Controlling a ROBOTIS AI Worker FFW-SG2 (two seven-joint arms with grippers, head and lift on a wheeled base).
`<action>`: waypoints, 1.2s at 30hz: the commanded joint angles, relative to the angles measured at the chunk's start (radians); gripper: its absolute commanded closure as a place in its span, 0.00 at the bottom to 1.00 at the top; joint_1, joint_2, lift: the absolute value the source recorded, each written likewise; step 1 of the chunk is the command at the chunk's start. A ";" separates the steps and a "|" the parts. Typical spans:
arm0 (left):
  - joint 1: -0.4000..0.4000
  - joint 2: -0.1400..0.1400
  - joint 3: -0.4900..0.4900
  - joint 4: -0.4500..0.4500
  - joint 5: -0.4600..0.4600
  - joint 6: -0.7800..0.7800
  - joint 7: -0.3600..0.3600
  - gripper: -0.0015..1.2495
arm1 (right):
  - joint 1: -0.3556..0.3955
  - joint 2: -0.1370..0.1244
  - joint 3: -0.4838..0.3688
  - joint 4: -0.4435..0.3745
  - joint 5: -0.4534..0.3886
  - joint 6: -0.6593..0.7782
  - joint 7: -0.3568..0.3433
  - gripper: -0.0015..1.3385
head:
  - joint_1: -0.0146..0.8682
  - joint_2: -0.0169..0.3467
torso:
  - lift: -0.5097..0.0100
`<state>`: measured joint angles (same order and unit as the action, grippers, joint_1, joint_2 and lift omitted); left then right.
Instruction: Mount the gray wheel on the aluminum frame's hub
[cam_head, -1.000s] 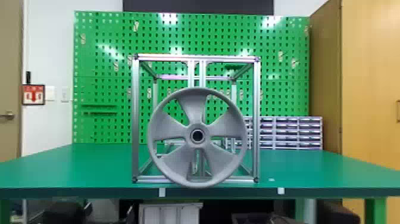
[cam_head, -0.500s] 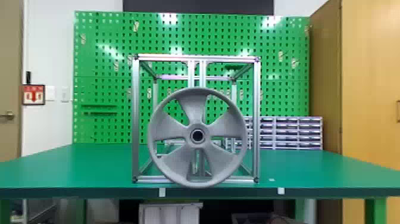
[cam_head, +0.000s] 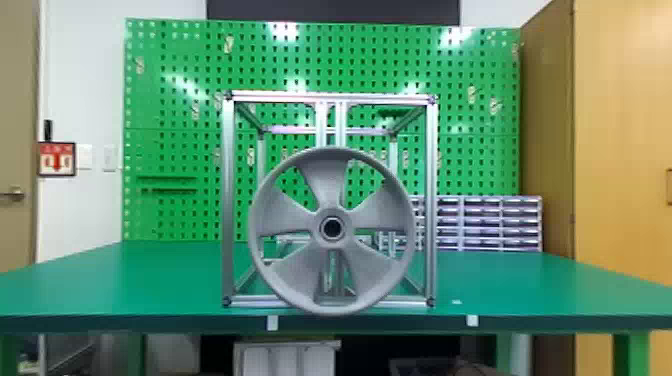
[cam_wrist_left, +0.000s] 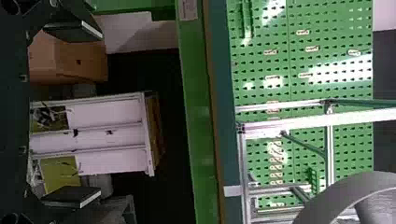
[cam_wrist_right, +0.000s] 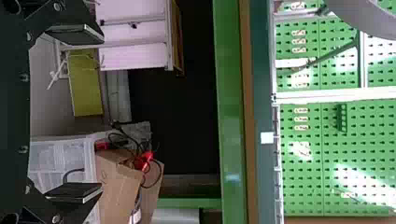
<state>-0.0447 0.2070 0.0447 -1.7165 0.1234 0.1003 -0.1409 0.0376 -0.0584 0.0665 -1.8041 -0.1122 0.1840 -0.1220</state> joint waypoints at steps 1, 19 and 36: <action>0.016 -0.004 0.014 0.018 -0.053 -0.031 -0.011 0.10 | 0.016 0.005 -0.014 0.042 0.023 -0.069 0.032 0.14 | 0.01 0.06 | 0.02; 0.012 -0.040 0.047 0.117 -0.053 -0.154 -0.037 0.10 | 0.007 0.005 0.006 0.150 0.075 -0.190 0.048 0.14 | 0.01 0.06 | 0.02; -0.001 -0.044 0.040 0.124 -0.045 -0.154 -0.037 0.10 | -0.007 0.005 0.010 0.161 0.048 -0.193 0.048 0.14 | 0.01 0.06 | 0.02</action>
<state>-0.0437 0.1651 0.0861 -1.5938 0.0745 -0.0537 -0.1779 0.0308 -0.0540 0.0754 -1.6440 -0.0614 -0.0093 -0.0736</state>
